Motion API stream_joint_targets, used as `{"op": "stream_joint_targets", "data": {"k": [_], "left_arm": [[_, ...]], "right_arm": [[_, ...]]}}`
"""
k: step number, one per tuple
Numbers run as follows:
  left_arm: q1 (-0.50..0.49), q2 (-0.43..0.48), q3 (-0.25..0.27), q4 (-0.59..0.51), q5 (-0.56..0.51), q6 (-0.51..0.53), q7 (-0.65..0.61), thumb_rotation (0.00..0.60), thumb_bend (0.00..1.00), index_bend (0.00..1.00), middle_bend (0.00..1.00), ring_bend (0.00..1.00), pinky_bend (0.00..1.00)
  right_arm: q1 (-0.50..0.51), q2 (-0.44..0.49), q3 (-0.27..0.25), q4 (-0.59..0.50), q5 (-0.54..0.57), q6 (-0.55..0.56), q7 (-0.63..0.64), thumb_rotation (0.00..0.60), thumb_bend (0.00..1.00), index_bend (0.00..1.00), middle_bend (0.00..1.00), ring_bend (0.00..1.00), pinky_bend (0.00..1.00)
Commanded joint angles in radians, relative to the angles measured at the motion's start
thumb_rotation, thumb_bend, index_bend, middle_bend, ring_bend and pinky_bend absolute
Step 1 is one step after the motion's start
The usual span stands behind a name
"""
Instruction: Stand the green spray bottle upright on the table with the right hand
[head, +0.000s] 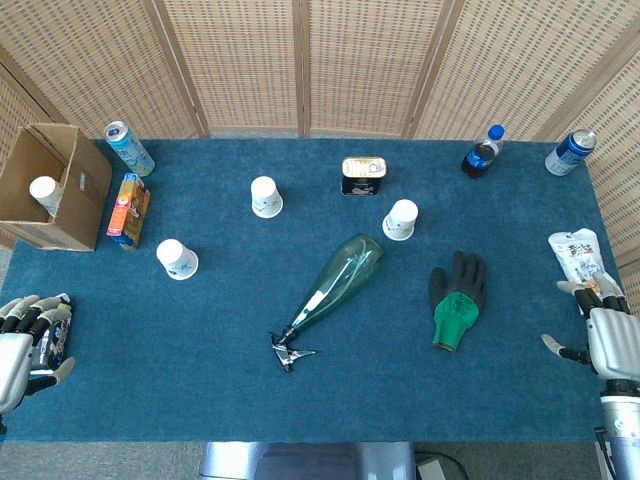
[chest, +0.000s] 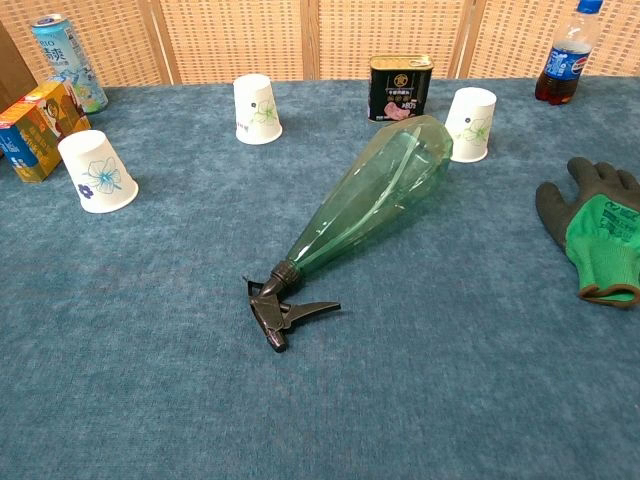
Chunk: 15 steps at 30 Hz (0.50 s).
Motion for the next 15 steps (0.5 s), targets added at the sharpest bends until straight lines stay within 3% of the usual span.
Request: {"op": "stream_joint_targets", "data": {"k": [1,15], "left_arm": [[-0.001,0.000,0.001,-0.001,0.000,-0.002,0.001,0.600,0.26,0.30,0.25,0.17,0.15],[0.006,0.004,0.008,-0.005,0.015,0.009,-0.003,0.600,0.26,0.30,0.25,0.17,0.15]], "right_arm": [[0.000,0.000,0.000,0.000,0.000,-0.001,0.000,0.600,0.20,0.24,0.29,0.04,0.13],[-0.003,0.004,-0.005,0.000,-0.016,0.004,0.022,0.600,0.20,0.24,0.29,0.04,0.13]]}}
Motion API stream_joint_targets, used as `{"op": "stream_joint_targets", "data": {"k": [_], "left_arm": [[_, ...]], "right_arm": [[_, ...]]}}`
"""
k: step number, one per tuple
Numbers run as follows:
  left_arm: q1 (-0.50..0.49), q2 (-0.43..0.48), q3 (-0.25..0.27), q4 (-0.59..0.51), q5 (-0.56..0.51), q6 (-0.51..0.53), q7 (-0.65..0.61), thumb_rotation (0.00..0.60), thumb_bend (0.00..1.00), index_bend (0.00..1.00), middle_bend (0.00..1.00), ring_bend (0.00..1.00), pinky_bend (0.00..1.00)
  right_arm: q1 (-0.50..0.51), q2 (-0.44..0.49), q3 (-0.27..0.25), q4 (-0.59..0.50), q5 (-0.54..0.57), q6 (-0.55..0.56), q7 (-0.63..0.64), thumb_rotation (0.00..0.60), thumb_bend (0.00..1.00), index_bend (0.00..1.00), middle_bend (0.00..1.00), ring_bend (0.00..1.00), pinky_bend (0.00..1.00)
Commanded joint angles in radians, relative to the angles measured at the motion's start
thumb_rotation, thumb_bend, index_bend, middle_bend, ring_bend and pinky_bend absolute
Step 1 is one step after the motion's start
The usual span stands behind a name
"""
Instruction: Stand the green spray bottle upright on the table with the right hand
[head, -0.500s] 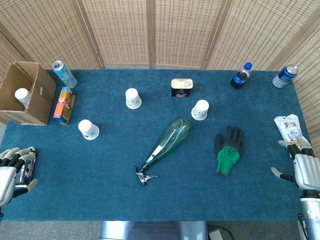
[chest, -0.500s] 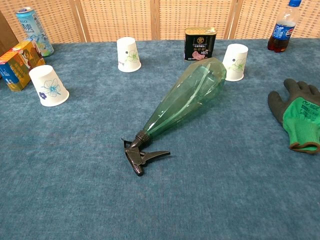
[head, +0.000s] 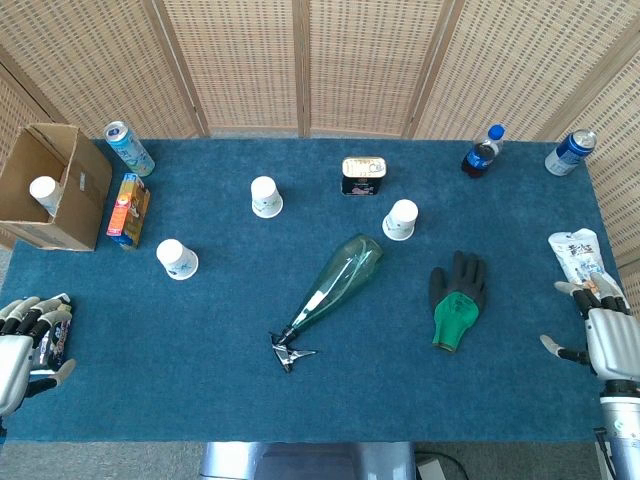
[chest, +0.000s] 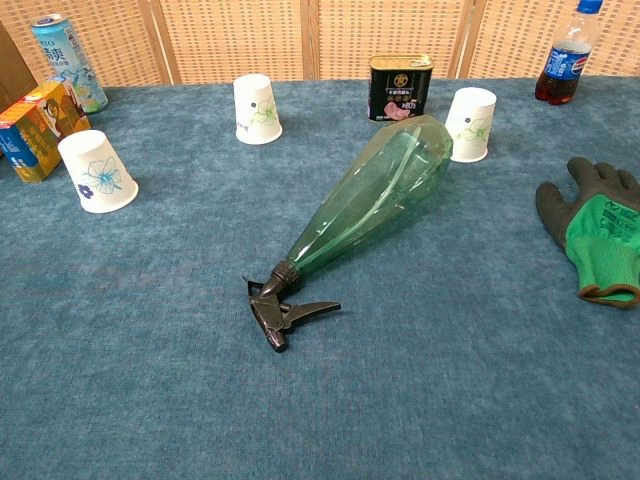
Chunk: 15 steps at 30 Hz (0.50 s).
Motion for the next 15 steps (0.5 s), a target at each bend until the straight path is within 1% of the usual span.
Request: {"op": "stream_joint_targets", "data": {"k": [1,7,15], "left_arm": [[-0.001,0.002,0.000,-0.002,0.001,0.000,-0.001,0.600,0.26,0.30,0.25,0.17,0.15],[-0.006,0.003,-0.005,0.000,-0.009,-0.009,0.001,0.600,0.26,0.30,0.25,0.17,0.15],[-0.024,0.000,-0.011,-0.002,-0.021,-0.036,-0.003,0.600,0.26,0.30,0.25,0.17,0.15]], "right_arm": [[-0.001,0.001,0.001,-0.002,-0.002,0.003,0.005,0.600,0.20,0.24,0.29,0.04,0.13],[0.012,0.003,0.001,-0.002,-0.005,-0.030,0.046,0.600,0.20,0.24,0.29,0.04,0.13],[0.050,0.008,0.014,-0.008,-0.040,-0.061,0.117,0.600,0.20,0.24,0.29,0.04,0.13]]}}
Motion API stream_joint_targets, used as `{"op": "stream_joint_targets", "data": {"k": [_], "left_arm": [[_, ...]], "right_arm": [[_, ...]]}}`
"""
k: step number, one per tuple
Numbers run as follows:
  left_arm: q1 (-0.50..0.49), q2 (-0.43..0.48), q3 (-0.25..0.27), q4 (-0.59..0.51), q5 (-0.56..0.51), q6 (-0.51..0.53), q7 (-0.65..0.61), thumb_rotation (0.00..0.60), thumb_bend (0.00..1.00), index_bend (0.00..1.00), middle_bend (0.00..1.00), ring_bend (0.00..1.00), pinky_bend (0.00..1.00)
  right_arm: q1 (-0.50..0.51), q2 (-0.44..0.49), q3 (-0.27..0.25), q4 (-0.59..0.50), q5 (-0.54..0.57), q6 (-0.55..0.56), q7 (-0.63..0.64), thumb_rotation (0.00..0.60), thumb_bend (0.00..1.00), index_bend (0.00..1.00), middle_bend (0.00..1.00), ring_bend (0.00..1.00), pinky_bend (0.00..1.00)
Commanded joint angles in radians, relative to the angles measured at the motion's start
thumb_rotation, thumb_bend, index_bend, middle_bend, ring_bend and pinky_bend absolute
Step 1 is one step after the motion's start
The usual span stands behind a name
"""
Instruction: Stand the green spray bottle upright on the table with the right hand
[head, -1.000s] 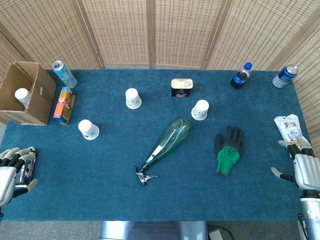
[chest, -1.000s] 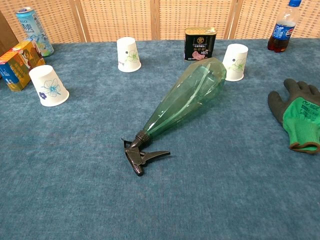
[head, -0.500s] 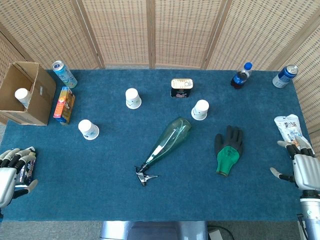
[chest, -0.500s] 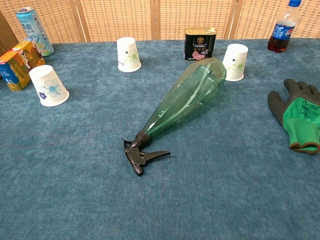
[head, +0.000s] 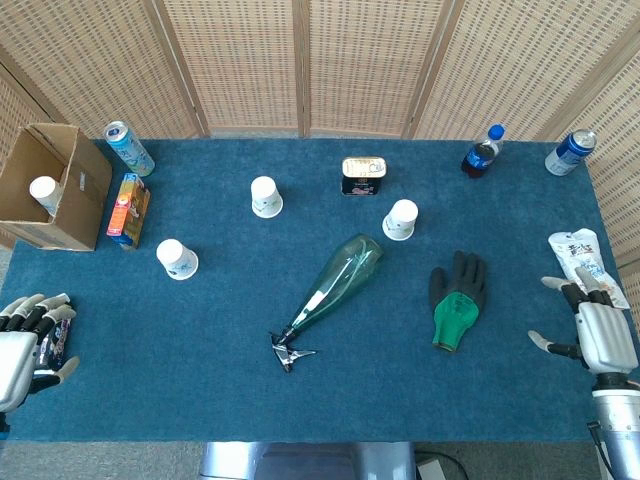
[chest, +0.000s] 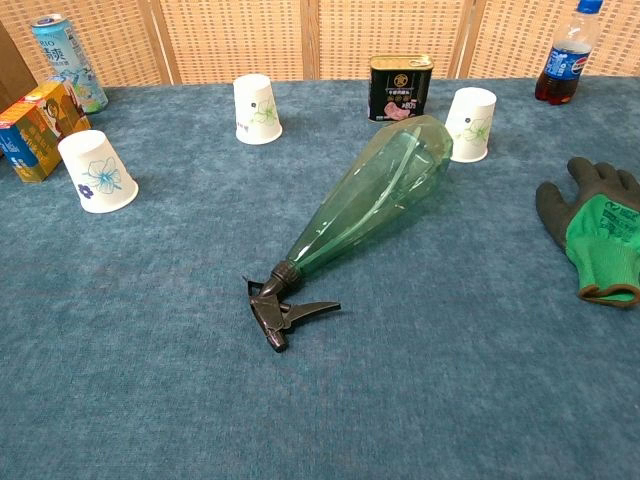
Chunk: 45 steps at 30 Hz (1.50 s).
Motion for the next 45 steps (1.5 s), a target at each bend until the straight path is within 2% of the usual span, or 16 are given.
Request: {"op": "stream_joint_targets", "data": {"k": [1,7,9,17,20,29,34,45], "left_arm": [[-0.006,-0.004,-0.003,0.002,-0.009,-0.010,-0.001,0.600,0.26,0.30,0.25,0.17,0.15],[-0.018,-0.013,-0.008,0.012,-0.028,-0.031,-0.003,0.600,0.26,0.30,0.25,0.17,0.15],[-0.023,-0.016,-0.011,0.017,-0.036,-0.038,-0.006,0.600,0.26,0.30,0.25,0.17,0.15],[-0.029,-0.022,-0.015,0.033,-0.052,-0.048,-0.011,0.600,0.26,0.30,0.25,0.17,0.15],[-0.033,-0.024,-0.018,0.046,-0.073,-0.058,-0.017,0.600,0.26,0.30,0.25,0.17,0.15],[-0.050,-0.037,-0.027,0.075,-0.107,-0.089,-0.034,0.600,0.26,0.30,0.25,0.17,0.15],[-0.055,-0.040,-0.029,0.086,-0.117,-0.096,-0.042,0.600,0.26,0.30,0.25,0.17,0.15],[-0.048,-0.036,-0.022,0.104,-0.115,-0.087,-0.063,0.600,0.26,0.30,0.25,0.17,0.15]], "right_arm": [[0.023,0.004,0.008,-0.012,-0.020,-0.019,0.027,0.600,0.20,0.24,0.28,0.04,0.13],[0.083,0.025,0.024,-0.060,-0.079,-0.065,0.114,0.600,0.20,0.21,0.25,0.04,0.13],[0.130,0.030,0.035,-0.096,-0.132,-0.092,0.150,0.600,0.20,0.20,0.25,0.04,0.13],[0.246,0.020,0.045,-0.141,-0.211,-0.187,0.151,0.600,0.21,0.18,0.24,0.03,0.13],[0.330,-0.010,0.041,-0.145,-0.264,-0.272,0.089,0.600,0.22,0.17,0.24,0.03,0.13],[0.481,-0.099,0.043,-0.156,-0.277,-0.410,-0.056,0.600,0.24,0.17,0.23,0.02,0.13],[0.540,-0.145,0.043,-0.152,-0.269,-0.460,-0.103,0.600,0.24,0.17,0.22,0.02,0.13],[0.653,-0.262,0.053,-0.060,-0.193,-0.549,-0.213,0.600,0.25,0.20,0.23,0.02,0.13]]}}
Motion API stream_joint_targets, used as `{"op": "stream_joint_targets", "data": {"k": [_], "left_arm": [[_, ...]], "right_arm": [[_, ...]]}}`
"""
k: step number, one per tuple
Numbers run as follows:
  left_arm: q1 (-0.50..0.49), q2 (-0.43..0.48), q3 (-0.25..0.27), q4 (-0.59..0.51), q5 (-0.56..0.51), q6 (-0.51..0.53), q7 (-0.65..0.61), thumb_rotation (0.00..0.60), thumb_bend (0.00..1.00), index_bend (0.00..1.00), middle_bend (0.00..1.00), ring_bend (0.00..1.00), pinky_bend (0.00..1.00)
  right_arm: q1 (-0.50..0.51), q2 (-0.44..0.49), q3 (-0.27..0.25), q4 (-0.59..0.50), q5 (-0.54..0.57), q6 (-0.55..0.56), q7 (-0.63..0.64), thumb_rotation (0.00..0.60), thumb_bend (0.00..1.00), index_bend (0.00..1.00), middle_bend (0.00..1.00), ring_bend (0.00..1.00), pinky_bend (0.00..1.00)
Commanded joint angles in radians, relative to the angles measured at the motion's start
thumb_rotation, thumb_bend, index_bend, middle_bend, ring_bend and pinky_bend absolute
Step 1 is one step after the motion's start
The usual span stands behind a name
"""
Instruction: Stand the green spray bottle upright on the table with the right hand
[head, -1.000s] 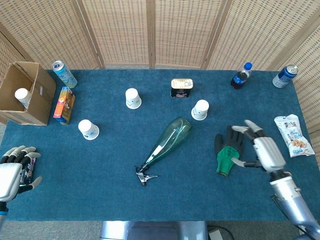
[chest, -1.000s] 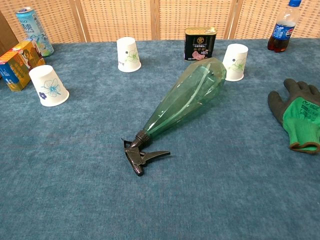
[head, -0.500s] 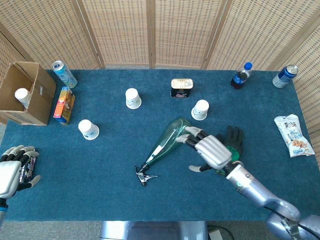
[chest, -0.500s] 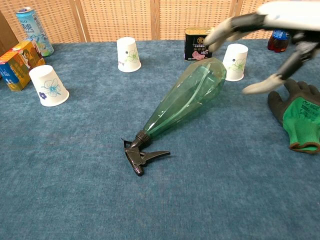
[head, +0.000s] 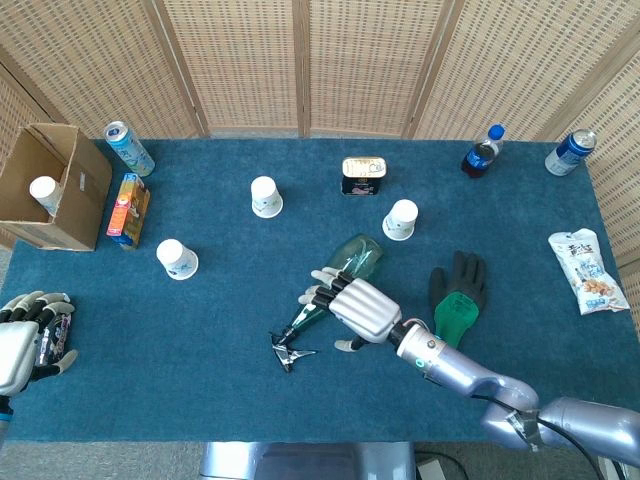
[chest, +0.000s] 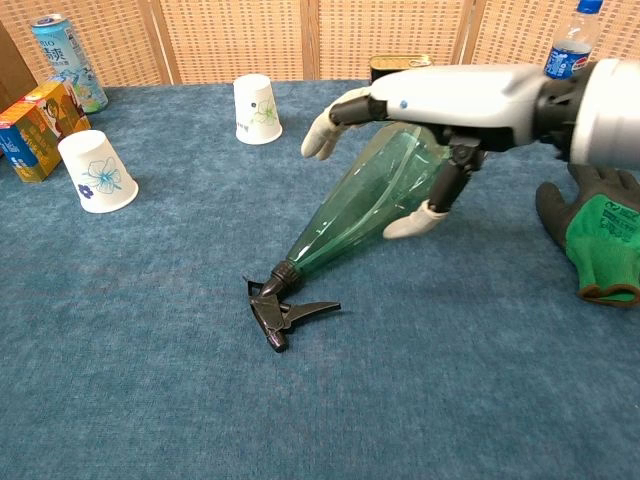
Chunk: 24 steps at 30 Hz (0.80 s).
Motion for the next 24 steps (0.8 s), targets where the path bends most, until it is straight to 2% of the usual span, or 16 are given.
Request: {"op": "stream_joint_targets", "data": {"k": [1,14,24], "left_arm": [[0.001,0.001,0.001,0.005,-0.003,0.000,-0.005,0.600,0.26,0.30,0.25,0.17,0.15],[0.000,0.000,0.003,0.025,-0.009,-0.006,-0.025,0.600,0.26,0.30,0.25,0.17,0.15],[0.006,0.004,0.007,0.035,-0.017,-0.006,-0.039,0.600,0.26,0.30,0.25,0.17,0.15]], "right_arm": [[0.025,-0.029,0.002,0.029,0.021,-0.017,-0.028,0.600,0.25,0.20,0.23,0.02,0.13],[0.129,-0.127,-0.012,0.134,0.084,-0.100,-0.119,0.600,0.25,0.21,0.24,0.02,0.13],[0.173,-0.173,-0.033,0.202,0.103,-0.122,-0.154,0.600,0.25,0.21,0.24,0.02,0.14]]}}
